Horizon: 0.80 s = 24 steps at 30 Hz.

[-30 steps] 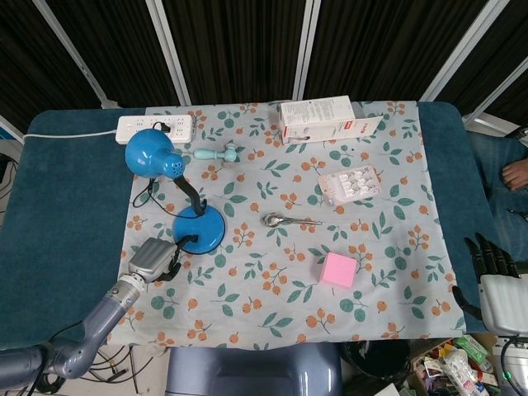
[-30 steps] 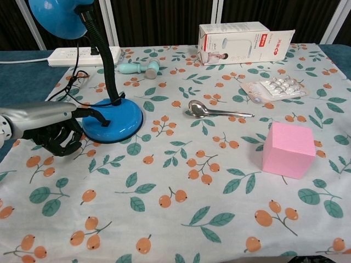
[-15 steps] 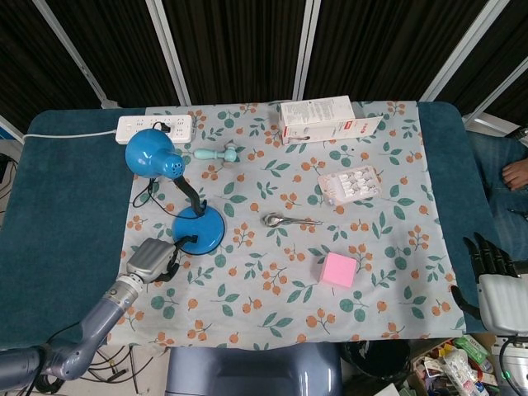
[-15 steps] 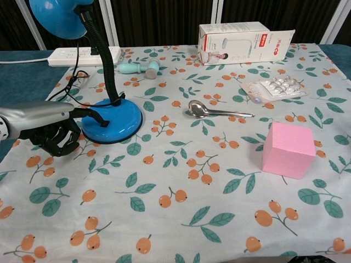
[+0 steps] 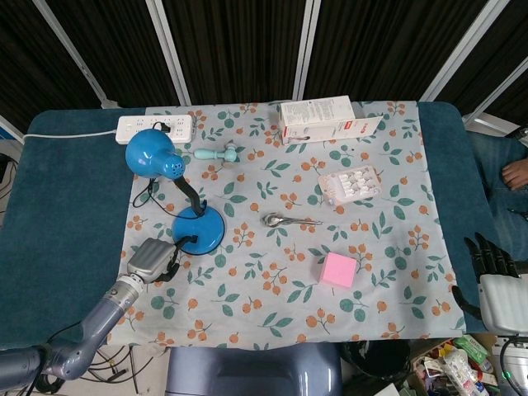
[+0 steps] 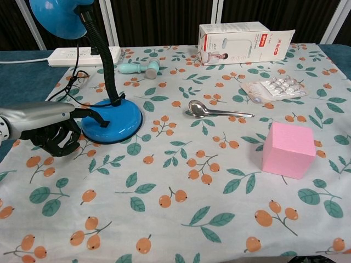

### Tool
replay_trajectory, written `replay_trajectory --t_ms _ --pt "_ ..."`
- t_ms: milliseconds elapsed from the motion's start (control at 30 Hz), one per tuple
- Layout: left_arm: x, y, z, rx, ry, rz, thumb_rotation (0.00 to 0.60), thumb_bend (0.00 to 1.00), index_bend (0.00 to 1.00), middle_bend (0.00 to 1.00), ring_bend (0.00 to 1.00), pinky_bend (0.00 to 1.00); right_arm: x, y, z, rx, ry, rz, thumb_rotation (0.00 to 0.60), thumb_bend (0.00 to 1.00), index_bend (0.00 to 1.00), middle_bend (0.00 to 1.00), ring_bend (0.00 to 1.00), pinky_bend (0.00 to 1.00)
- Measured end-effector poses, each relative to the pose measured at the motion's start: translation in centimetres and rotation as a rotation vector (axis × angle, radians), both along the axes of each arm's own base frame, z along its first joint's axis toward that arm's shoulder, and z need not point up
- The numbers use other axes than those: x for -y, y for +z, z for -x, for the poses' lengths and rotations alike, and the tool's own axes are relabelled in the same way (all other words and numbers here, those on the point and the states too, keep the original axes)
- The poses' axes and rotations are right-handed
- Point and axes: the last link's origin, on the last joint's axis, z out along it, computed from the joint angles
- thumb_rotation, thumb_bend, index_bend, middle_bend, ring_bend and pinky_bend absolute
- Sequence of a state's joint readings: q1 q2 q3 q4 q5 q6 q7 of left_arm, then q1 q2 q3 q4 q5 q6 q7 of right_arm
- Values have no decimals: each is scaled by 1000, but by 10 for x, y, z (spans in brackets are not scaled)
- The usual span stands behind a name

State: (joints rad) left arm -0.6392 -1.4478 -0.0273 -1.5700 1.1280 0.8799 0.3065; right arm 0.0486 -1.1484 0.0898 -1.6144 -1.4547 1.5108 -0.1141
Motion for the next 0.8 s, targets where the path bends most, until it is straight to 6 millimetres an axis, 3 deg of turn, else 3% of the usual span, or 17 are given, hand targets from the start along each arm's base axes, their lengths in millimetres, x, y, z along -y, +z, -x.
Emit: replay_trajectory --t_ms 300,567,633,800 --pt "4 -2 3 -20 -15 4 600 519 293 667 672 692 0 0 0 0 0 0 600 225 0 0 54 98" --pt "5 -1 3 -25 -27 -8 600 509 222 657 666 687 1 0 0 1 -2 1 600 224 0 0 54 98" --pt "4 1 0 -14 -28 -21 600 497 187 621 634 653 1 0 0 1 -2 2 600 224 0 0 54 98" --pt "0 16 -12 39 -60 -92 600 415 127 401 386 328 1 0 1 2 -5 0 600 224 0 0 54 97"
